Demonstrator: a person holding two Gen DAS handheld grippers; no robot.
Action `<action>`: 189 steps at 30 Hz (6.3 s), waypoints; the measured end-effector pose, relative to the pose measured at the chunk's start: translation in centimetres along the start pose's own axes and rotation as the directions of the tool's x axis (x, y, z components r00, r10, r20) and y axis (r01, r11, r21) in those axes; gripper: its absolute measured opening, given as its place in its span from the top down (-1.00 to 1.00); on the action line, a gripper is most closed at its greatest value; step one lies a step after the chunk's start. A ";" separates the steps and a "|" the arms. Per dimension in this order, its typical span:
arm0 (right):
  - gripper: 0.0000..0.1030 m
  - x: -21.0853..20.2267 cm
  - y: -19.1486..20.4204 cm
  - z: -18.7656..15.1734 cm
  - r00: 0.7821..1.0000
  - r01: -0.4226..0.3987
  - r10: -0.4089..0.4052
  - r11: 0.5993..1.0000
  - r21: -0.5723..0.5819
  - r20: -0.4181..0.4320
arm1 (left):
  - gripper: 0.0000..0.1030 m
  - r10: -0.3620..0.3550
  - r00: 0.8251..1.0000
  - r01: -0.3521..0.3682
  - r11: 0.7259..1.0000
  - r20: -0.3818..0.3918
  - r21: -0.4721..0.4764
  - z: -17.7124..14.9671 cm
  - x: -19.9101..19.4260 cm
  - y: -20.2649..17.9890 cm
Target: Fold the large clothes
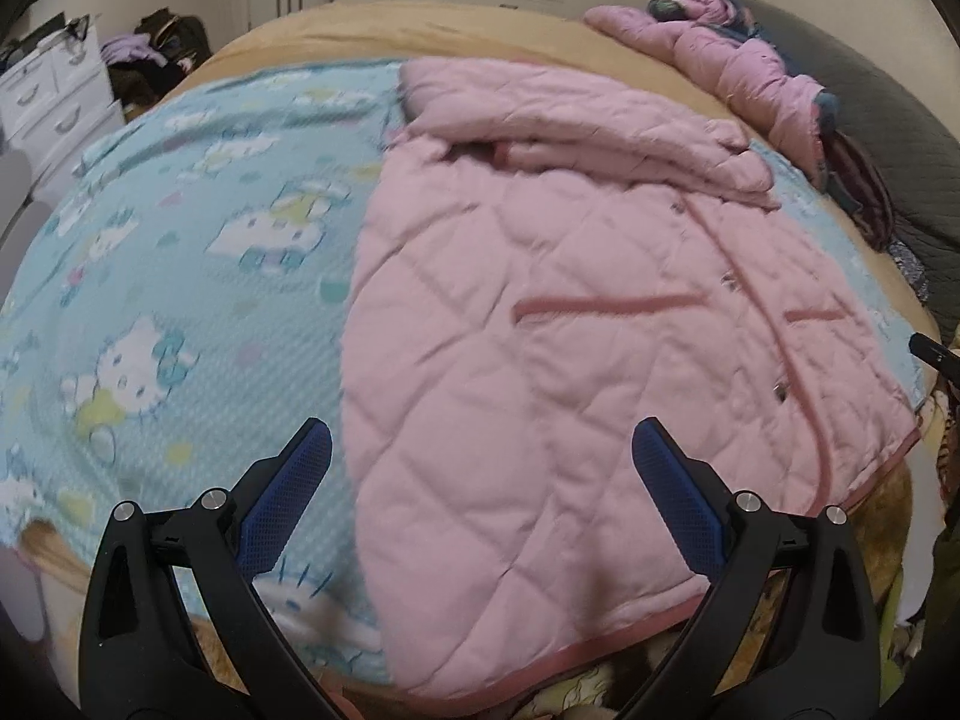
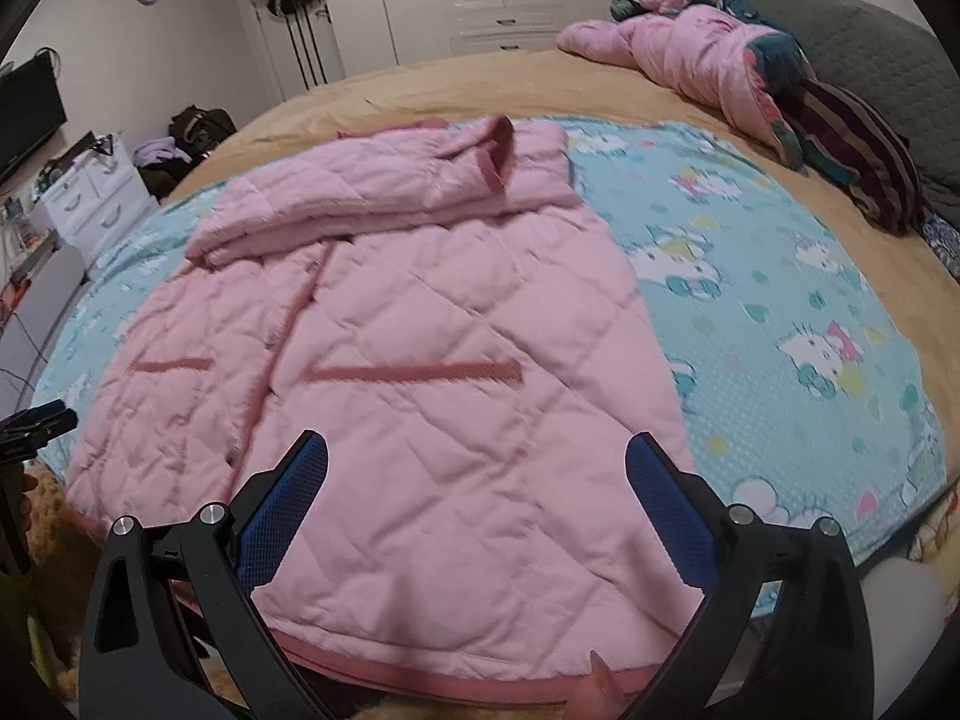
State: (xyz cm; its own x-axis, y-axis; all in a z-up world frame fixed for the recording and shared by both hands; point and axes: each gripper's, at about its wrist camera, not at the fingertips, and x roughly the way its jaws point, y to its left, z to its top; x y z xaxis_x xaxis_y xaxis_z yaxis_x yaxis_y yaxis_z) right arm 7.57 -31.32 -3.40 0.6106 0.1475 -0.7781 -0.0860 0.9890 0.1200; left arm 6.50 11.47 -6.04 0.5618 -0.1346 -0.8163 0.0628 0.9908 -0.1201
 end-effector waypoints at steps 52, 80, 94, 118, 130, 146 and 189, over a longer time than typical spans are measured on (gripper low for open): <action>-0.75 4.4 -8.3 -7.2 0.921 -0.259 0.305 0.944 0.203 -0.242 | -0.82 -0.158 0.978 0.137 0.979 -0.138 -0.152 -5.3 4.2 2.1; 0.49 -4.2 -6.3 3.0 0.893 -0.433 0.401 0.890 0.143 0.205 | 0.77 -0.311 0.926 0.320 0.947 0.212 -0.009 3.5 -5.6 1.0; 0.51 -4.1 -6.9 10.6 0.842 -0.496 0.417 0.848 0.186 0.342 | 0.76 -0.283 0.900 0.320 0.946 0.332 -0.059 9.9 -6.8 1.8; 0.52 1.2 -8.8 21.9 0.811 -0.538 0.384 0.786 0.306 0.441 | 0.76 -0.237 0.879 0.312 0.942 0.413 -0.124 20.9 -4.4 3.3; 0.52 6.2 -8.8 29.8 0.855 -0.451 0.314 0.844 0.292 0.413 | 0.76 -0.185 0.896 0.286 0.936 0.405 -0.206 29.0 0.6 5.6; 0.51 19.2 -10.2 30.8 0.941 -0.323 0.236 0.841 0.435 0.243 | 0.75 -0.110 0.963 0.163 0.965 0.248 -0.205 31.5 11.0 6.0; -0.79 23.7 -9.8 25.5 0.991 -0.132 0.131 0.928 0.350 0.024 | -0.82 -0.154 0.916 0.204 0.974 0.370 -0.099 32.4 6.0 4.5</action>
State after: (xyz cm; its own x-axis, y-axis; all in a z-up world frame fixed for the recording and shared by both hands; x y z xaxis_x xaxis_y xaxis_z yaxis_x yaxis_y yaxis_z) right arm 42.95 -37.67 -7.29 0.6130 0.2759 -0.7403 0.1153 0.8957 0.4294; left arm 36.91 15.63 6.87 0.8104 -0.2699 -0.5199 0.0938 0.9359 -0.3396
